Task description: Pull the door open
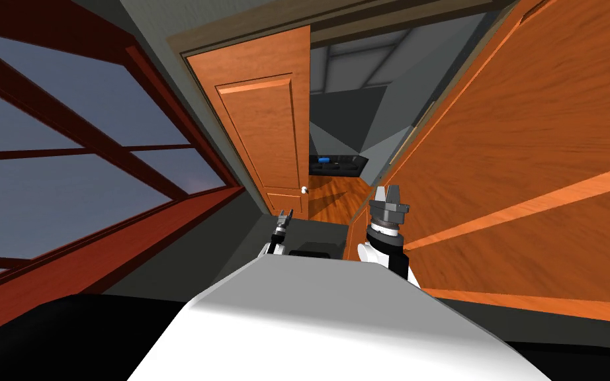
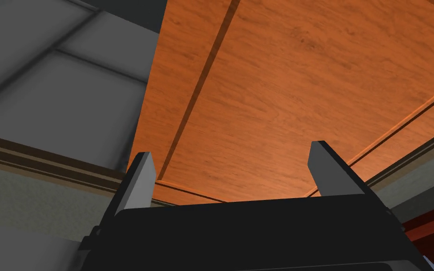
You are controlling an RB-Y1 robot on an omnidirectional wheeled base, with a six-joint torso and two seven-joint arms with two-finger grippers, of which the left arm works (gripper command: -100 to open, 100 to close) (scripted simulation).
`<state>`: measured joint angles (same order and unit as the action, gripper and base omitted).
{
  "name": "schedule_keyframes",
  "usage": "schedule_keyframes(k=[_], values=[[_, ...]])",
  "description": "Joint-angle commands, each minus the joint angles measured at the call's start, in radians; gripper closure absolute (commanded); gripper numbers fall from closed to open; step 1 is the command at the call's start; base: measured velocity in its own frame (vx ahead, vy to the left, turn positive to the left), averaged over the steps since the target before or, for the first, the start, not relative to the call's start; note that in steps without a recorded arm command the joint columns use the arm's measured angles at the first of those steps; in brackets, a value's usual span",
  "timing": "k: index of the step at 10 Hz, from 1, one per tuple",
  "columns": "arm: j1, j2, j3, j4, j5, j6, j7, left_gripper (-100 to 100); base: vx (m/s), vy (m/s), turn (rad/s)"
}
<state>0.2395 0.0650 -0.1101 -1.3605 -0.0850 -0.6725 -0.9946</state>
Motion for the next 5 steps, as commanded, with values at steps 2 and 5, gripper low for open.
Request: schedule_keyframes(k=[2,5], values=[[-0.022,-0.007,0.000,0.066,-0.010,-0.013,-0.068,-100,0.095,0.000,-0.023],[-0.037,-0.017,-0.003,0.122,-0.023,-0.021,-0.139,-100,0.101,0.017,-0.012]])
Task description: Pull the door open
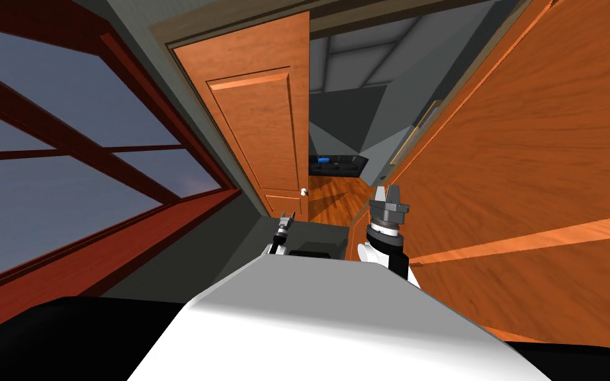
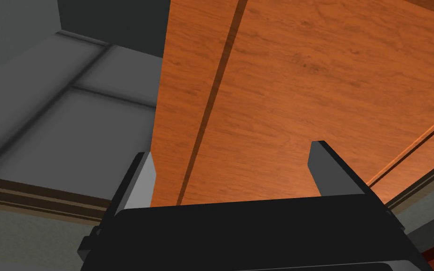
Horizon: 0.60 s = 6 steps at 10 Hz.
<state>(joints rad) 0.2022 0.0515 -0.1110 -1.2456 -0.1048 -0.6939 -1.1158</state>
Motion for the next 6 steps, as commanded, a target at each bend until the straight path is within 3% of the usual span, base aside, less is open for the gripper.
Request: schedule_keyframes(k=[1,6], values=[[-0.005,-0.007,-0.002,0.025,-0.007,-0.003,-0.040,-100,0.099,-0.006,0.007],[-0.028,-0.027,-0.007,0.110,-0.026,-0.015,-0.146,-100,0.100,-0.002,0.014]])
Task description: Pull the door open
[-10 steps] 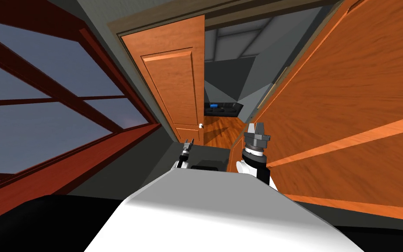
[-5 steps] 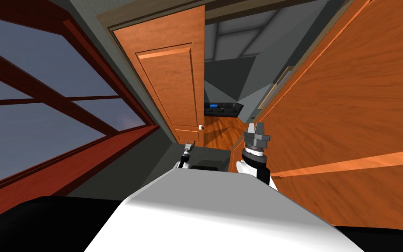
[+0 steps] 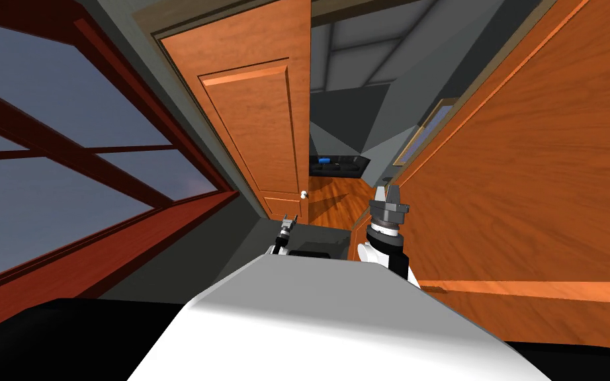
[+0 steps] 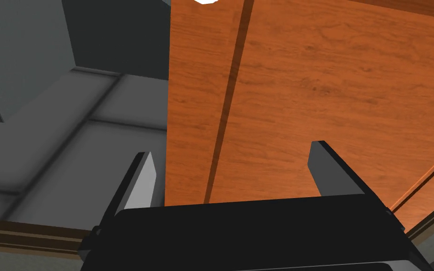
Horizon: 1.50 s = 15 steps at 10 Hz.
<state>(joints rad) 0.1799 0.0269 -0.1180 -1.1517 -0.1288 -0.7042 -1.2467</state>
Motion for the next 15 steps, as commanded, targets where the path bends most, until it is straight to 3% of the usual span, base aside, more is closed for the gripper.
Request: schedule_keyframes(k=[1,9,13,15], values=[[-0.009,-0.007,0.000,0.032,-0.005,-0.007,-0.034,-100,0.129,-0.013,0.030],[-0.042,-0.049,-0.006,0.155,-0.032,-0.025,-0.188,-100,0.128,-0.026,0.058],[-0.056,-0.074,-0.009,0.208,-0.044,-0.033,-0.254,-100,0.168,-0.090,0.124],[-0.058,-0.057,-0.005,0.212,-0.041,-0.029,-0.230,-100,0.009,0.020,-0.125]])
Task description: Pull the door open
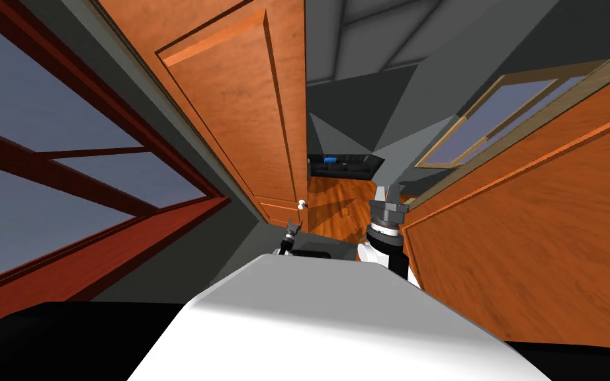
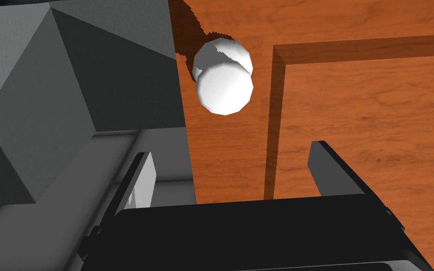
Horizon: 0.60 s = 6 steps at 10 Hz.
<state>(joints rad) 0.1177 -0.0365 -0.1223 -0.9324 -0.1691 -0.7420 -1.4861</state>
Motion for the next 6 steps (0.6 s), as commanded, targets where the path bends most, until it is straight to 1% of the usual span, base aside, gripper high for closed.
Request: schedule_keyframes(k=[1,3,4,5,6], values=[[0.004,0.012,0.001,-0.004,0.000,0.012,0.018,-100,-0.107,0.163,-0.269],[0.002,0.030,0.007,0.004,0.003,0.023,0.045,-100,-0.124,0.162,-0.294],[0.002,0.037,0.010,0.007,0.005,0.026,0.056,-100,-0.077,0.081,-0.220],[0.002,0.043,0.013,0.010,0.006,0.030,0.067,-100,-0.047,0.028,-0.262],[0.003,0.053,0.017,0.012,0.009,0.034,0.082,-100,-0.034,0.023,-0.399]])
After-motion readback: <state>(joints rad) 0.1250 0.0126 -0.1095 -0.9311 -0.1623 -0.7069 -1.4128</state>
